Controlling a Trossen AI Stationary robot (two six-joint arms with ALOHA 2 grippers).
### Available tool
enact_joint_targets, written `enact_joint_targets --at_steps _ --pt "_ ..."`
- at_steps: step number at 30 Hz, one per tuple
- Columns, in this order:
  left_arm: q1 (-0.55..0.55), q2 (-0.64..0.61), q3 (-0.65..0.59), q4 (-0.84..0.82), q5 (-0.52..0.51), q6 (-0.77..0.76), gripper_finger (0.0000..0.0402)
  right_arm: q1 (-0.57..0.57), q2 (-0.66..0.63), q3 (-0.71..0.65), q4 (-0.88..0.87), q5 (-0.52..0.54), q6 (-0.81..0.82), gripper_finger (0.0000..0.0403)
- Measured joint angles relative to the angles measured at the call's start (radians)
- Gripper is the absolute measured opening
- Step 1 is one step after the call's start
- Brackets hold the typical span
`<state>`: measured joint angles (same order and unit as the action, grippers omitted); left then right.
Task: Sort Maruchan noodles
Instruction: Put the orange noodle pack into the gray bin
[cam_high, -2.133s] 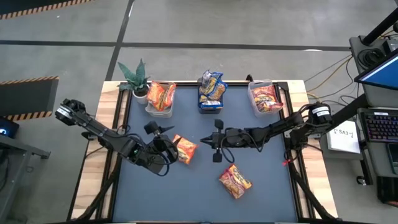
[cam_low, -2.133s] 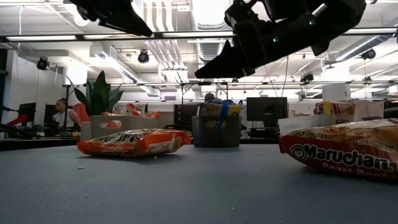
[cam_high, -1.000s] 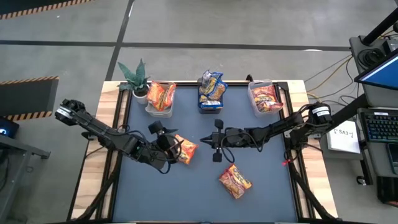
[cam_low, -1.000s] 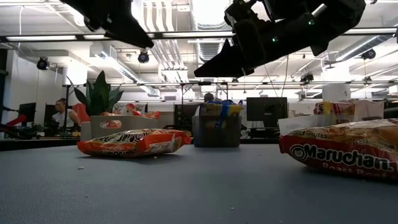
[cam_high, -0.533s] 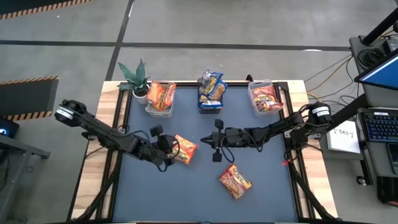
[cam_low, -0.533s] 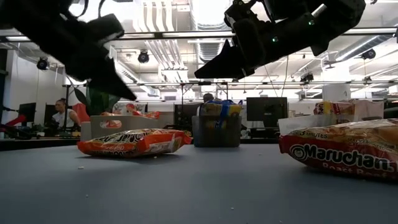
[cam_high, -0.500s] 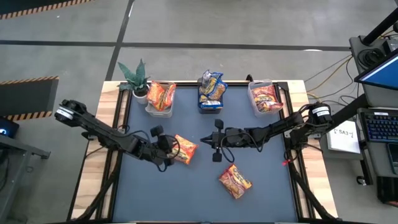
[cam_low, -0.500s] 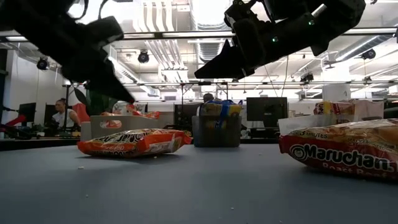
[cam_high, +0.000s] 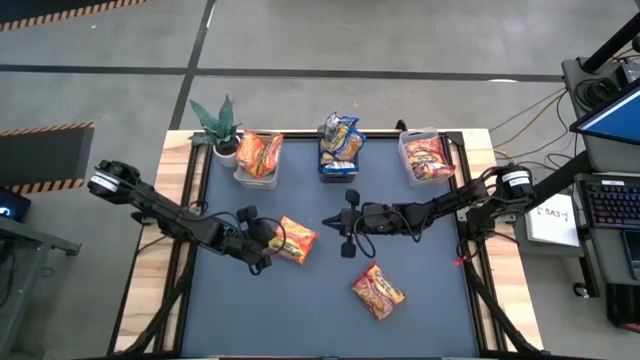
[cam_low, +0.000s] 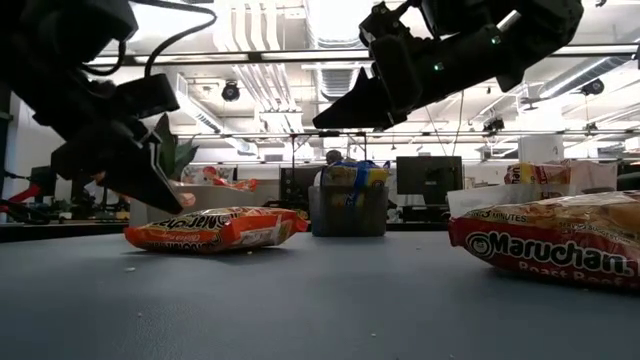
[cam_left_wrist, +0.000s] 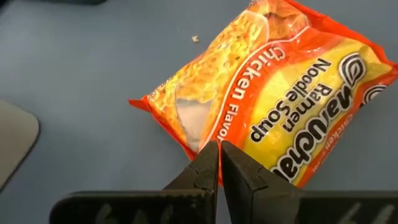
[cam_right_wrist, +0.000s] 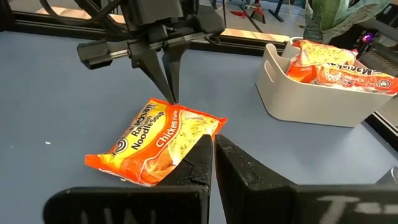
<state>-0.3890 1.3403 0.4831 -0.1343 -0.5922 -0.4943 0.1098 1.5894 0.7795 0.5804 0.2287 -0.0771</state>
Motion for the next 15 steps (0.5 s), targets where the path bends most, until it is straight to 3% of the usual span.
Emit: enact_joint_targets --at_steps 11,15 --pt "0.001 0.0 -0.059 0.166 -0.003 -0.035 0.0 -0.004 0.0 0.0 0.0 0.0 0.013 0.0009" --pt "0.001 0.0 -0.061 0.187 -0.051 -0.035 0.0 -0.009 0.0 0.0 0.0 0.0 0.013 0.0009"
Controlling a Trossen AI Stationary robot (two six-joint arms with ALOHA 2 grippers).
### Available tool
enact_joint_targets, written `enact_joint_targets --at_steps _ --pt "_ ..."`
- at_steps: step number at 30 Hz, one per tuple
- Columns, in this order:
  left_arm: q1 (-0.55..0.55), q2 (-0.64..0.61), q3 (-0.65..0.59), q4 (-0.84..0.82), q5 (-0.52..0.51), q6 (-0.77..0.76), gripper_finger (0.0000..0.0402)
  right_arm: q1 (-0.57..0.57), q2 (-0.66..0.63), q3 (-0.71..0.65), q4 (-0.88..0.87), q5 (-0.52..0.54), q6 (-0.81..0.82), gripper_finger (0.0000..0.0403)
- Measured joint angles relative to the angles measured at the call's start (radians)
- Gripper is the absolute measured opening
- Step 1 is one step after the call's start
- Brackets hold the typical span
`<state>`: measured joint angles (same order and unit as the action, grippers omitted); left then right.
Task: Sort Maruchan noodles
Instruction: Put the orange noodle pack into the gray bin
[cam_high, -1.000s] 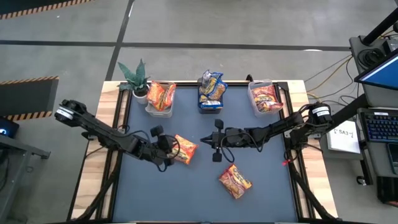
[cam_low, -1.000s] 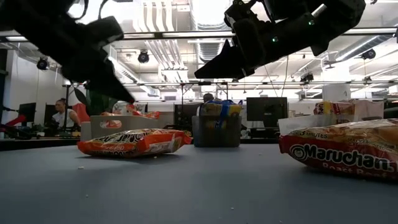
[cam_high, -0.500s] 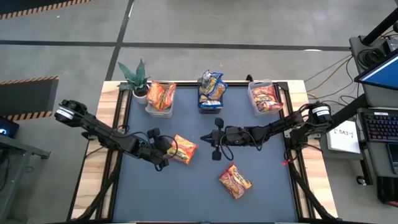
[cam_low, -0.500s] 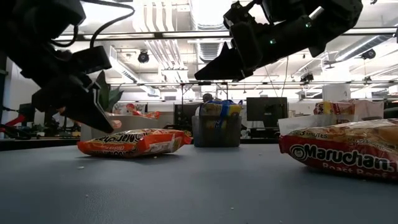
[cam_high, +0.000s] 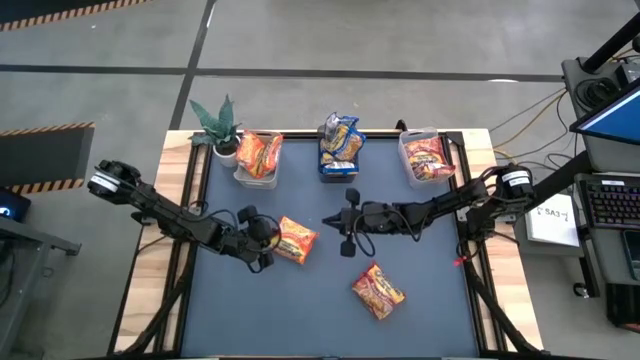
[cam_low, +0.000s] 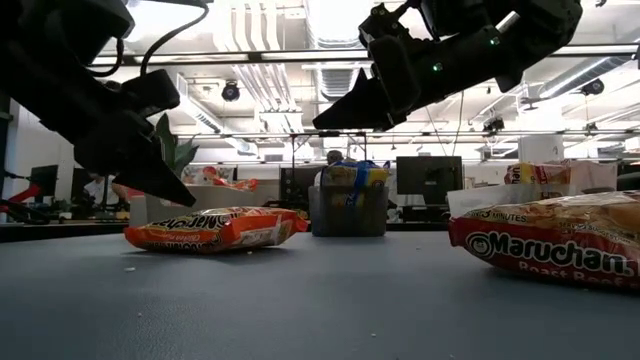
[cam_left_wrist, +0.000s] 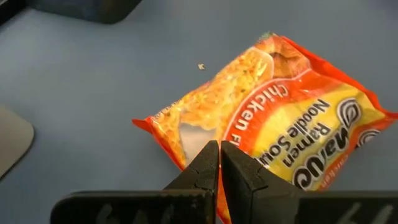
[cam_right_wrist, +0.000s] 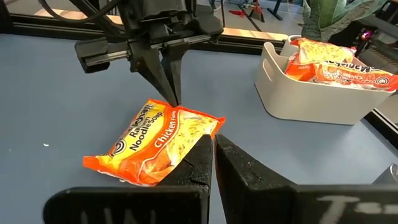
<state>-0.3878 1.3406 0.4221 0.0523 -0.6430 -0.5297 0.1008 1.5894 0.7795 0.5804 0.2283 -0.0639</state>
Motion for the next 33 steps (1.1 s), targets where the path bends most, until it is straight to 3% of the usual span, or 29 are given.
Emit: enact_joint_targets --at_steps 33 --pt "0.0 0.0 -0.027 0.04 -0.022 -0.06 0.0 -0.032 0.0 0.0 0.001 -0.001 -0.041 0.0009"
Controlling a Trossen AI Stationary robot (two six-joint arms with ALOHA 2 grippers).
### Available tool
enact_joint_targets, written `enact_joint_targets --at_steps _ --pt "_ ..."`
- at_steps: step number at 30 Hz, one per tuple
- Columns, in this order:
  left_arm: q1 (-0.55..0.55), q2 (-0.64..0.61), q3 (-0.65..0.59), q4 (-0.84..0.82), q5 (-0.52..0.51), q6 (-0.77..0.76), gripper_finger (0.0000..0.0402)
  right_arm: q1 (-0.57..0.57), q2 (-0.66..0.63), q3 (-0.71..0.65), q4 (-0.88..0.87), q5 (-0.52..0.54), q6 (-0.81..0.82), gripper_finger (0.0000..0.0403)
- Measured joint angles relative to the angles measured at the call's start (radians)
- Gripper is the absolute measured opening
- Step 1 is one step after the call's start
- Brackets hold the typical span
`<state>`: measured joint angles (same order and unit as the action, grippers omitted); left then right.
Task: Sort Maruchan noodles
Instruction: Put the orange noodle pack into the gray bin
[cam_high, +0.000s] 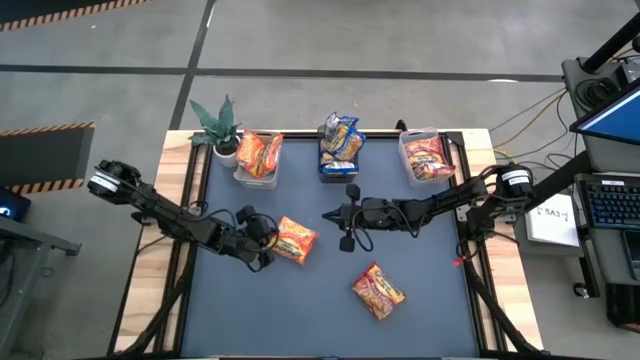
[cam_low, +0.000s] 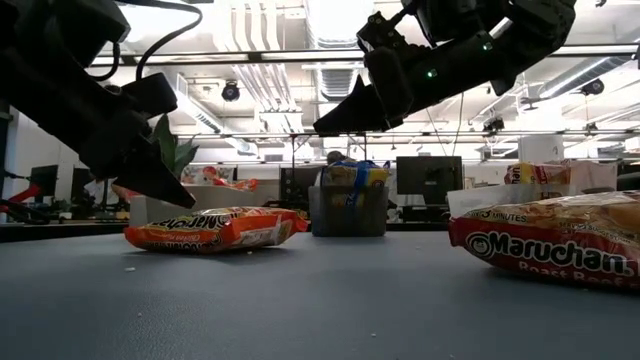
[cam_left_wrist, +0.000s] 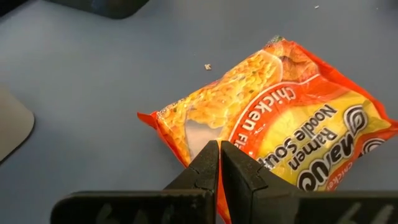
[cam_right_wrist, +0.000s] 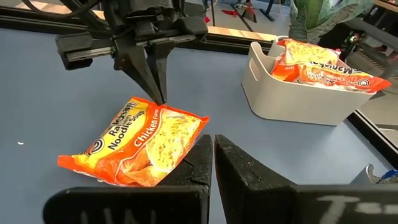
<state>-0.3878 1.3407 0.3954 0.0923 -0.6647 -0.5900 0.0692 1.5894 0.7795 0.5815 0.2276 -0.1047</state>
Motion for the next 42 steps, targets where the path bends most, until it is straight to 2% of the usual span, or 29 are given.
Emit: enact_joint_targets --at_steps 13,23,28,31,35,39,42 --pt "0.0 0.006 -0.003 0.019 -0.001 -0.026 0.0 0.0 0.0 0.0 0.0 0.0 -0.002 0.0009" --pt "-0.005 0.178 0.045 0.137 -0.026 0.025 0.0 0.0 0.0 0.0 0.0 -0.001 0.022 0.0009" --pt "-0.005 0.214 0.113 0.15 0.002 0.121 0.0 -0.002 0.0 0.0 0.001 0.0 0.134 0.0009" --pt "-0.006 0.206 0.135 0.117 0.002 0.155 0.0 -0.011 0.0 0.0 0.0 -0.012 0.28 0.0011" --pt "-0.007 0.162 0.135 0.057 0.001 0.167 0.0 -0.033 0.0 0.001 0.0 -0.151 0.465 0.0027" --pt "-0.029 0.094 0.132 -0.022 0.008 0.167 0.0 -0.04 0.0 0.001 -0.018 -0.27 0.63 0.0061" --pt "-0.047 0.046 0.131 -0.062 0.076 0.168 0.0 -0.043 0.0 0.011 -0.057 -0.356 0.754 0.01"
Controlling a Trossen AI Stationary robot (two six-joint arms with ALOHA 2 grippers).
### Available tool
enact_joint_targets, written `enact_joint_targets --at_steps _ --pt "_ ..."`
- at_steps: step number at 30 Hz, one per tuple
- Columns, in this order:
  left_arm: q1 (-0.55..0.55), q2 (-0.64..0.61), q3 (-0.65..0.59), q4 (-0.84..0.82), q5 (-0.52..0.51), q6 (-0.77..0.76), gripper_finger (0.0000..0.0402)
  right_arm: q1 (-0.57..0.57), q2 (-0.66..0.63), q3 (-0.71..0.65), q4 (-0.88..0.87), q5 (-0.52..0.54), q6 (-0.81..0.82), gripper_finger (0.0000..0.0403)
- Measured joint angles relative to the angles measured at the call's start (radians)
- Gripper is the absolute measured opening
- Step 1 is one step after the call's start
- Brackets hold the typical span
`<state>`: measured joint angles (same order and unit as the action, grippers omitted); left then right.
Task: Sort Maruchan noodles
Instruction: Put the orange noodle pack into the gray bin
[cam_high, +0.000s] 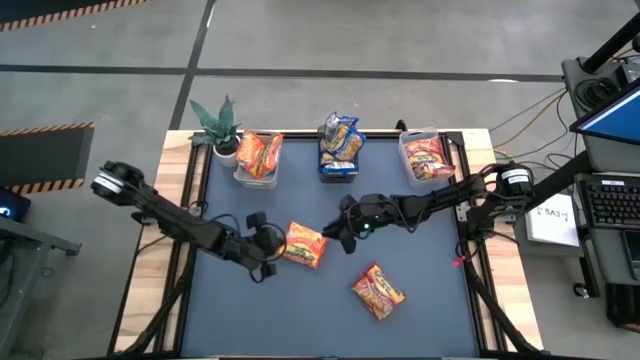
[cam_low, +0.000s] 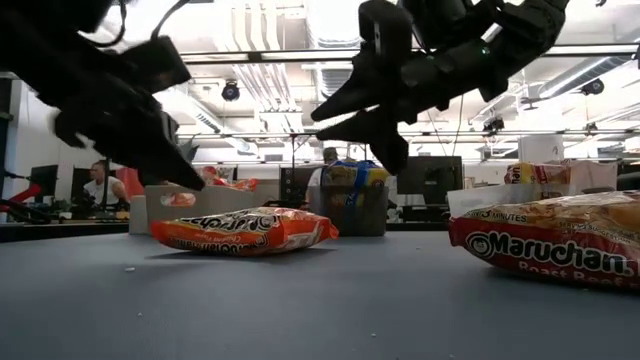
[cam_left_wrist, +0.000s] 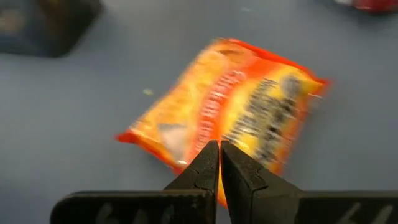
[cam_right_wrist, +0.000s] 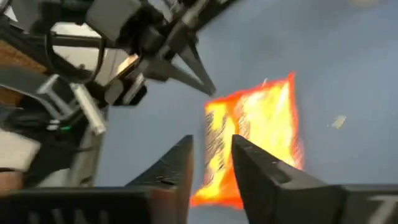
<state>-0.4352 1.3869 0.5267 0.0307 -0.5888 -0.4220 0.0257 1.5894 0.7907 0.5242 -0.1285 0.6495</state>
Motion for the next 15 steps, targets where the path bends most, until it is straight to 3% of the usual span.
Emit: enact_joint_targets --at_steps 4,7,15 --pt "-0.012 -0.011 -0.04 0.039 0.07 -0.01 0.0 0.0 0.0 0.073 -0.185 -0.029 0.088 0.0155" --pt "-0.011 0.02 -0.084 0.171 0.072 -0.009 0.0 0.002 0.011 0.165 -0.357 -0.02 0.083 0.0187" --pt "-0.017 0.083 -0.119 0.224 0.072 -0.071 0.0 0.002 0.049 0.286 -0.645 0.032 0.085 0.0216"
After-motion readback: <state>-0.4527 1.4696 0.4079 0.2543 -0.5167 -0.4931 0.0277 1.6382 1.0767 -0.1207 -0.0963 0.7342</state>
